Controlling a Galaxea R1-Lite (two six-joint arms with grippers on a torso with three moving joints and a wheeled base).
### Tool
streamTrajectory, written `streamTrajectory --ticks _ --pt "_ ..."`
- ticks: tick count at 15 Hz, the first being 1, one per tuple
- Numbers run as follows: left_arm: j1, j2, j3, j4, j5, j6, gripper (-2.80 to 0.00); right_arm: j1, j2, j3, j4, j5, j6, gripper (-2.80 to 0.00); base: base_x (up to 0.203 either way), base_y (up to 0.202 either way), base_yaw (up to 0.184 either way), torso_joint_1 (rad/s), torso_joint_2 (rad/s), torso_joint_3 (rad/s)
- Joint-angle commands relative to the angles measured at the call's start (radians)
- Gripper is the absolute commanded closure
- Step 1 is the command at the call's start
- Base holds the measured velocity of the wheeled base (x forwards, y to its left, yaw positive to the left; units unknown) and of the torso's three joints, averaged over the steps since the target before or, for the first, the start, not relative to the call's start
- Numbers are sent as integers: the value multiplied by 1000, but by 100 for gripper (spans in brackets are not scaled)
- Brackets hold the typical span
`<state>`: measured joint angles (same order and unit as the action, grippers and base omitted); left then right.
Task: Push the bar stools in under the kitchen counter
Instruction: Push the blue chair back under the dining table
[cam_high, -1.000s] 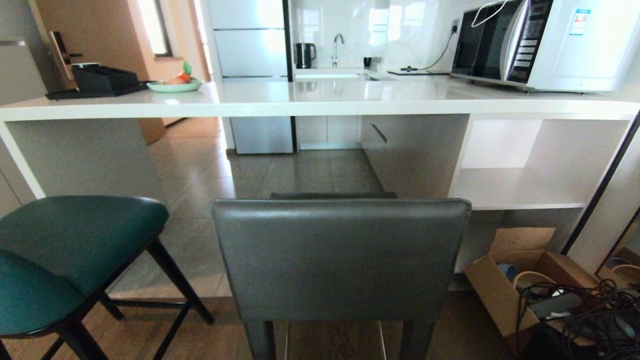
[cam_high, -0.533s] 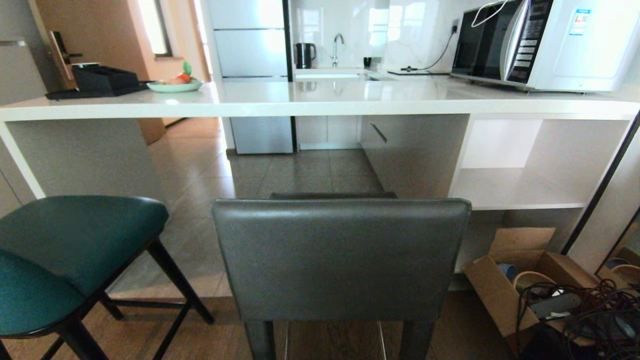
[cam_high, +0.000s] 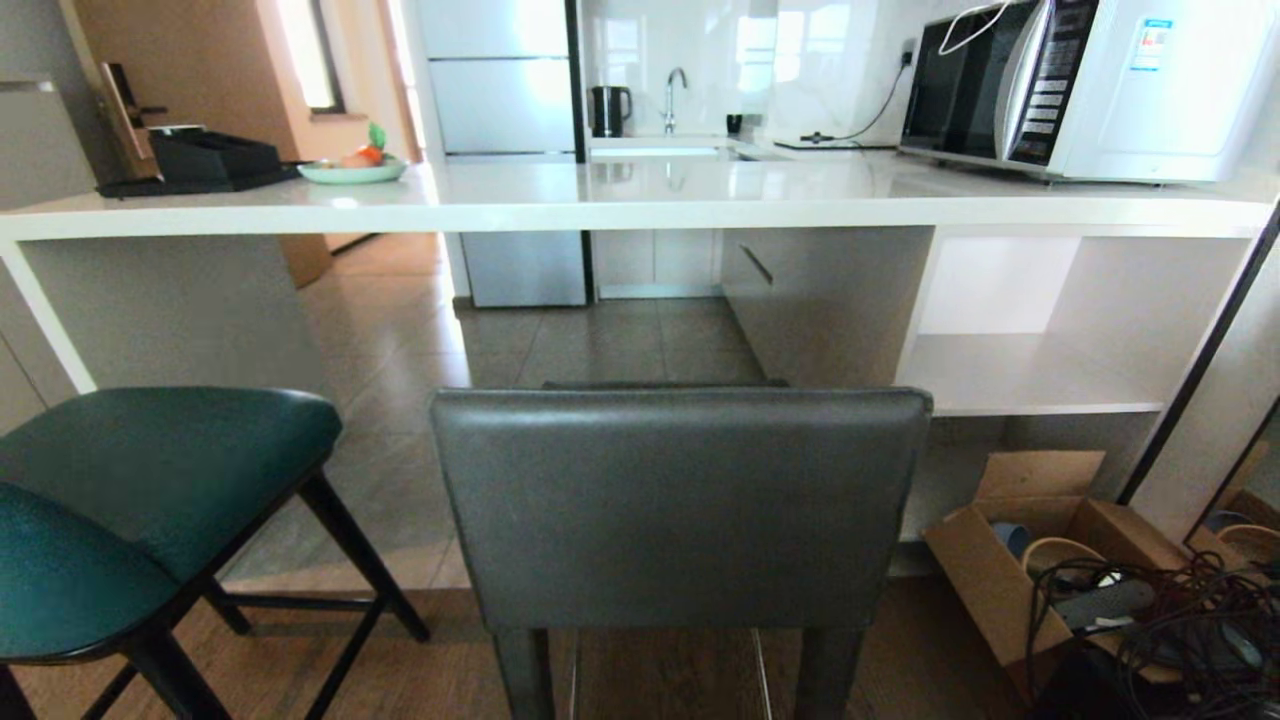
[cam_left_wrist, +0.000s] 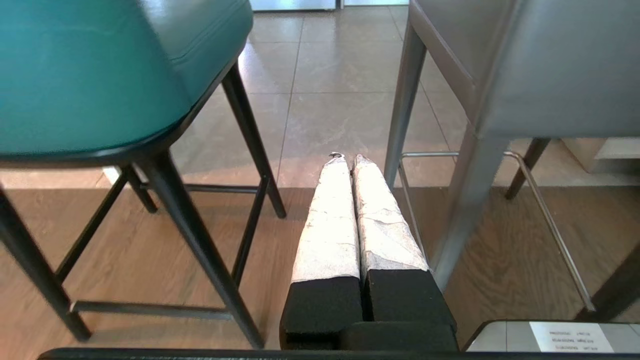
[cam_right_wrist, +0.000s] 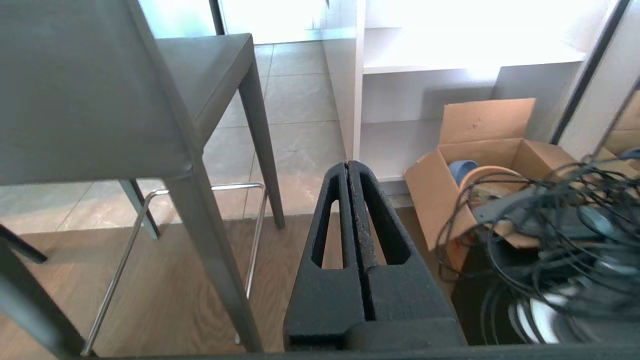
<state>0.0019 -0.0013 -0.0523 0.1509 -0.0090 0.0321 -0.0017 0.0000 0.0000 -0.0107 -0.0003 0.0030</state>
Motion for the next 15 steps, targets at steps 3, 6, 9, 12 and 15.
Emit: streamTrajectory --ticks 3,6,9,12,15 --pt "1 0 0 1 0 1 0 1 2 3 0 0 0 0 -36 0 -1 1 1 0" --pt "0 0 0 1 0 2 0 0 2 3 0 0 0 0 0 0 0 0 0 0" --pt "-1 0 0 1 0 2 0 0 2 3 0 0 0 0 -1 63 -3 2 0 2" --pt "-2 0 0 1 -2 3 0 0 2 3 0 0 0 0 0 194 -1 4 2 4" --pt "-2 0 -1 1 -5 3 0 0 2 3 0 0 0 0 0 199 0 4 0 1"
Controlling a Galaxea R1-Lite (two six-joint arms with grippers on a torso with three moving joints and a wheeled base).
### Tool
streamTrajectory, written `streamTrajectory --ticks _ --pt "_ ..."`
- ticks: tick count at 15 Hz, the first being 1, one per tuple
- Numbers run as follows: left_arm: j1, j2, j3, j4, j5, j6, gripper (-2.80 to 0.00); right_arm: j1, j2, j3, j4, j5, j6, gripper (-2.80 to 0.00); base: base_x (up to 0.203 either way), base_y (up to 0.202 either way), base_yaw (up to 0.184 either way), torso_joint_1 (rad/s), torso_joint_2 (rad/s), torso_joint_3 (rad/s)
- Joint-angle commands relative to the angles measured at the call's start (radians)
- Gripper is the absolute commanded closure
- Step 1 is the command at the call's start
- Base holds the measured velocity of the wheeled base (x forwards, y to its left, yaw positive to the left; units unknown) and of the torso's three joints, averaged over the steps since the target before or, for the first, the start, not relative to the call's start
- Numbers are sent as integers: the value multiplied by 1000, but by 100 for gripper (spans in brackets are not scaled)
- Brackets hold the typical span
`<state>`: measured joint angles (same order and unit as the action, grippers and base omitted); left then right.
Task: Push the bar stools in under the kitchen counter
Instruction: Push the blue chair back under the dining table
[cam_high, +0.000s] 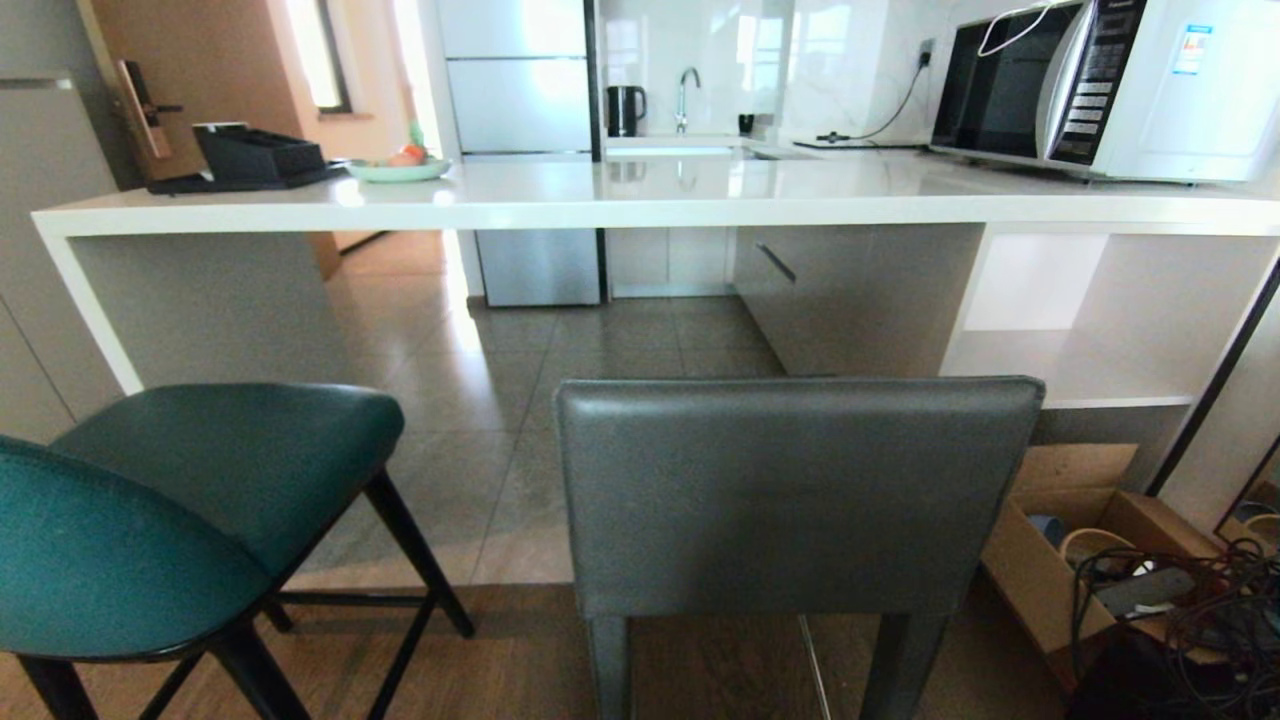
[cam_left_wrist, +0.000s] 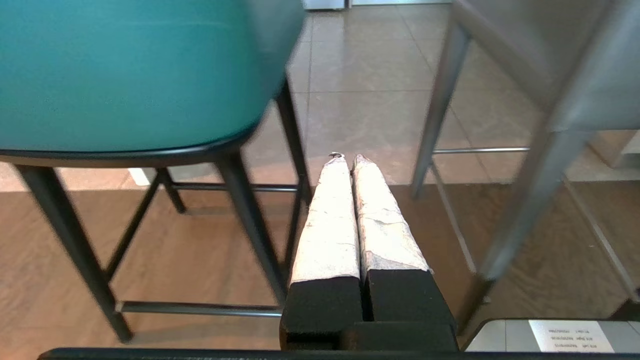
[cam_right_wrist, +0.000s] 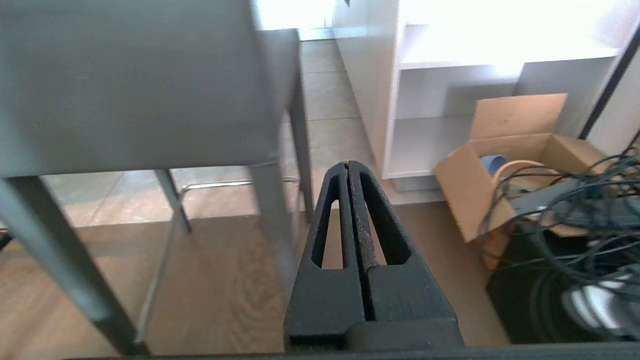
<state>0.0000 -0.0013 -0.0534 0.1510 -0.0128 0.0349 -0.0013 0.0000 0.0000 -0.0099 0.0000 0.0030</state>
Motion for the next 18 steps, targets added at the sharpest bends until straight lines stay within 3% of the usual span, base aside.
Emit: streamTrajectory --ticks 1,18 --pt "0 0 0 1 -1 -1 0 0 2 3 -1 0 0 0 0 200 1 7 1 2" --pt "0 0 0 1 -1 0 0 0 2 3 -1 0 0 0 0 198 -2 4 2 2"
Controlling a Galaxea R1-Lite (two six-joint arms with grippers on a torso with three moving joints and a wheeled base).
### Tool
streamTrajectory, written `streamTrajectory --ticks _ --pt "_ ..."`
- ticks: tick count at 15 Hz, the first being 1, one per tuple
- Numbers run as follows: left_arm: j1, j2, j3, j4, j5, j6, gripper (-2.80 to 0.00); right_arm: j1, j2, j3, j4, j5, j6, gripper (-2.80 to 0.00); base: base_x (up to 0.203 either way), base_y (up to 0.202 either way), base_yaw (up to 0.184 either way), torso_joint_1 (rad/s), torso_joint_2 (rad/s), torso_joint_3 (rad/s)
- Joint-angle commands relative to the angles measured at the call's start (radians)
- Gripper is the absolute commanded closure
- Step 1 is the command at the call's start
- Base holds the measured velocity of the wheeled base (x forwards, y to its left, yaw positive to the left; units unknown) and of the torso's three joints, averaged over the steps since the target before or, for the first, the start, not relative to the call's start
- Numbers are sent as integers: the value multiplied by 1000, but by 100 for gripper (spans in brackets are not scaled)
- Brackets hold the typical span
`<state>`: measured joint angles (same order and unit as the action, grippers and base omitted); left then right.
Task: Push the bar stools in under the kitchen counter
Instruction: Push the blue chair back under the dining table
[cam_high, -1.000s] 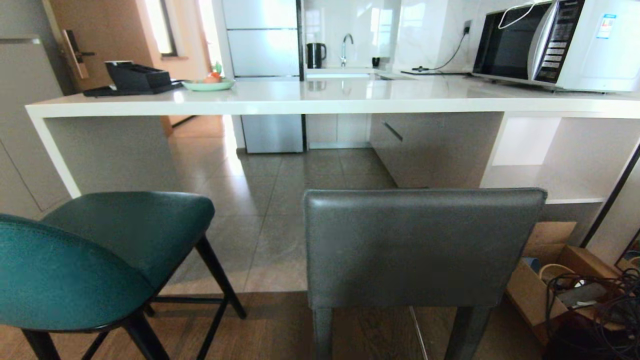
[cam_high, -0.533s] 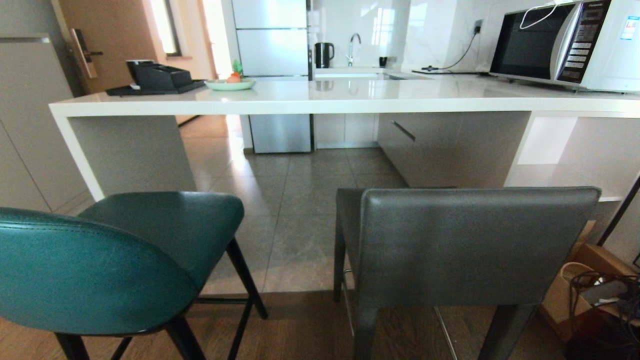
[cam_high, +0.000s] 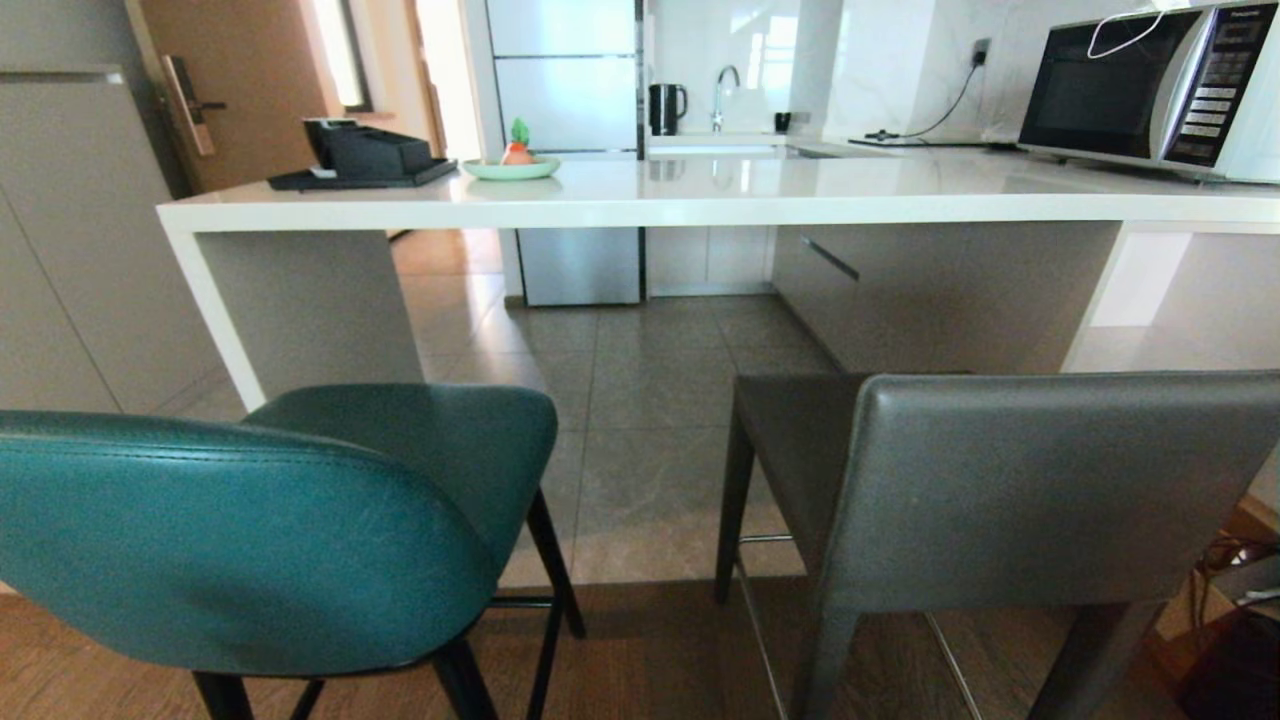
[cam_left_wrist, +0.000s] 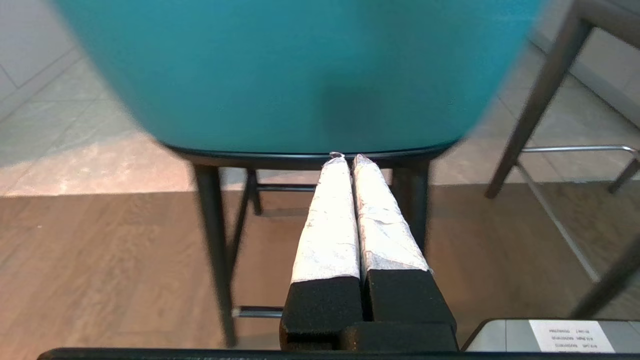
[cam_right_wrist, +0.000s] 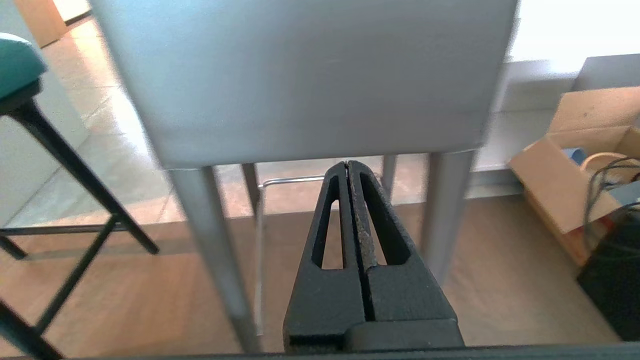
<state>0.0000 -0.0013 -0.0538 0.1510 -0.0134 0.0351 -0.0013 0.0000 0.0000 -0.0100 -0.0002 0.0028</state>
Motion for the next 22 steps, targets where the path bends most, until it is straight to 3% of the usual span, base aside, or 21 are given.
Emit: streamTrajectory --ticks 1,22 --pt "0 0 0 1 0 0 0 0 2 3 -1 0 0 0 0 195 0 -2 2 2" --pt "0 0 0 1 0 0 0 0 2 3 -1 0 0 0 0 197 -1 4 3 3"
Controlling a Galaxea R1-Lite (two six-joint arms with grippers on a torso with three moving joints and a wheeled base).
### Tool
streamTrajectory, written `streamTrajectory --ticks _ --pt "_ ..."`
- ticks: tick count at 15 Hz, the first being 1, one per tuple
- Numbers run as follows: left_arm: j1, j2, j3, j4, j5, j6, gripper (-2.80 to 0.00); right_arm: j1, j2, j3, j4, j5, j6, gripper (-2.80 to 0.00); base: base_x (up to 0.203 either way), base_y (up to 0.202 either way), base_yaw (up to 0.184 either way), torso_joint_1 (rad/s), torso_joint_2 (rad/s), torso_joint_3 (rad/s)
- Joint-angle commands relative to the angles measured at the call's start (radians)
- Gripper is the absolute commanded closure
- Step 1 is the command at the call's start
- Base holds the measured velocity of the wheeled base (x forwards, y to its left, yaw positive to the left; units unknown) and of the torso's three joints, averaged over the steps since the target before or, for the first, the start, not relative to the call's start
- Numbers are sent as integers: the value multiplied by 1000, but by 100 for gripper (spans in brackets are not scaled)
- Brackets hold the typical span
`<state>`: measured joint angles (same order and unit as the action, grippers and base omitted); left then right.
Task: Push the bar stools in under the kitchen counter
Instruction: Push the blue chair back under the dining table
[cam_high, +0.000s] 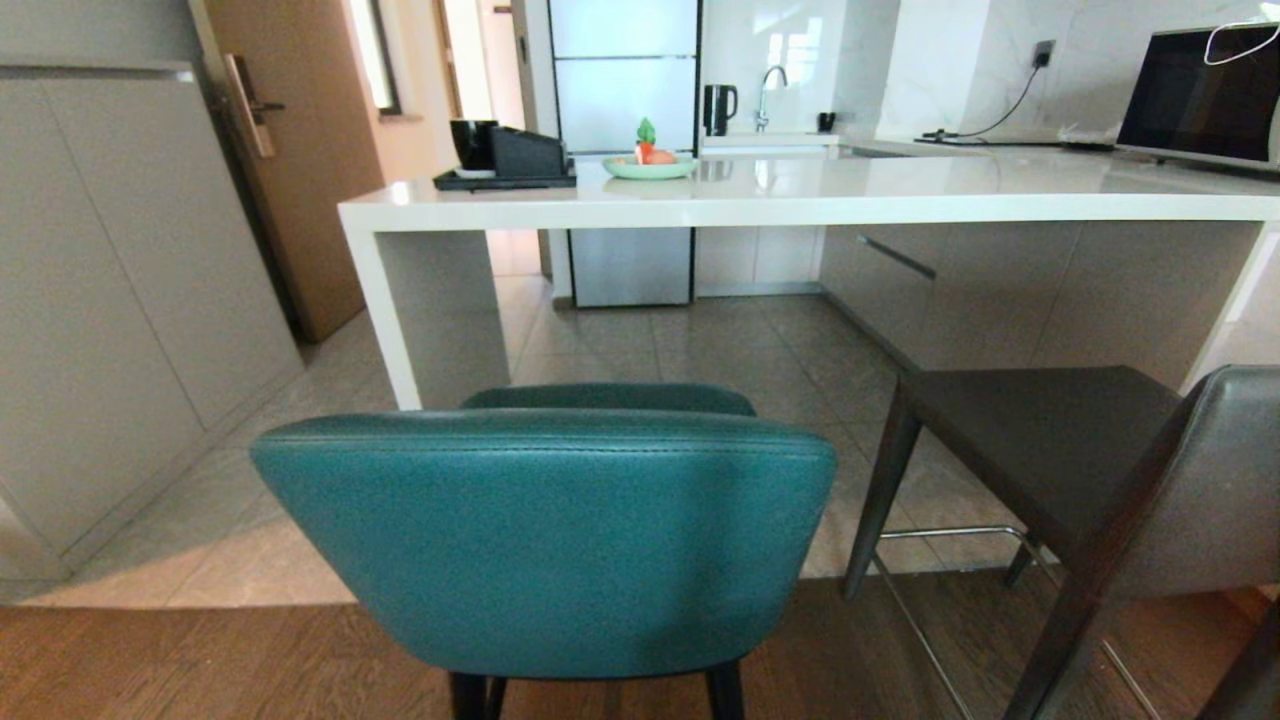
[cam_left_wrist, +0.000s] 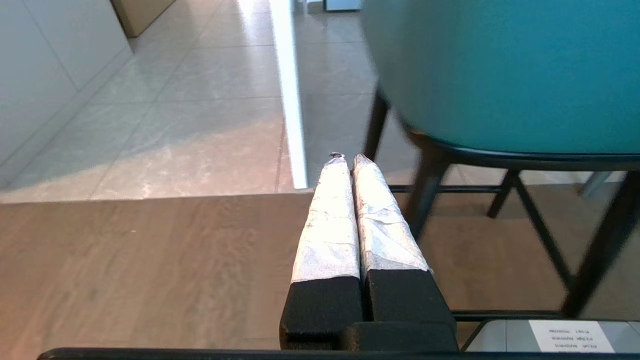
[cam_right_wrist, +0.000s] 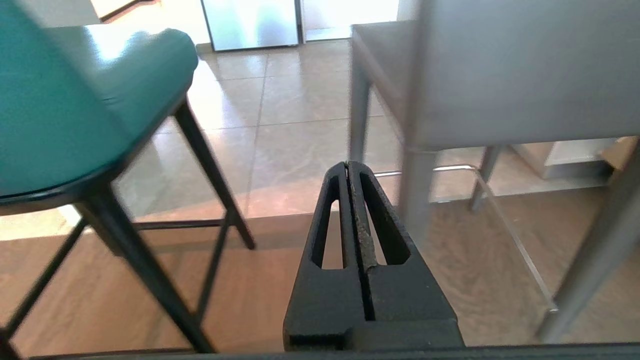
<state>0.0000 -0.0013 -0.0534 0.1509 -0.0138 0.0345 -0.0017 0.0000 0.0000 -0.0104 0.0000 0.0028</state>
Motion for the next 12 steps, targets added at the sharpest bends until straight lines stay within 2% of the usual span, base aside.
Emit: streamTrajectory --ticks 1,8,12 --pt "0 0 0 1 0 1 0 0 2 3 0 0 0 0 0 193 -3 0 0 2" --pt "0 0 0 1 0 1 0 0 2 3 0 0 2 0 0 190 -1 3 1 3" --pt "0 0 0 1 0 1 0 0 2 3 0 0 2 0 0 27 -2 0 1 2"
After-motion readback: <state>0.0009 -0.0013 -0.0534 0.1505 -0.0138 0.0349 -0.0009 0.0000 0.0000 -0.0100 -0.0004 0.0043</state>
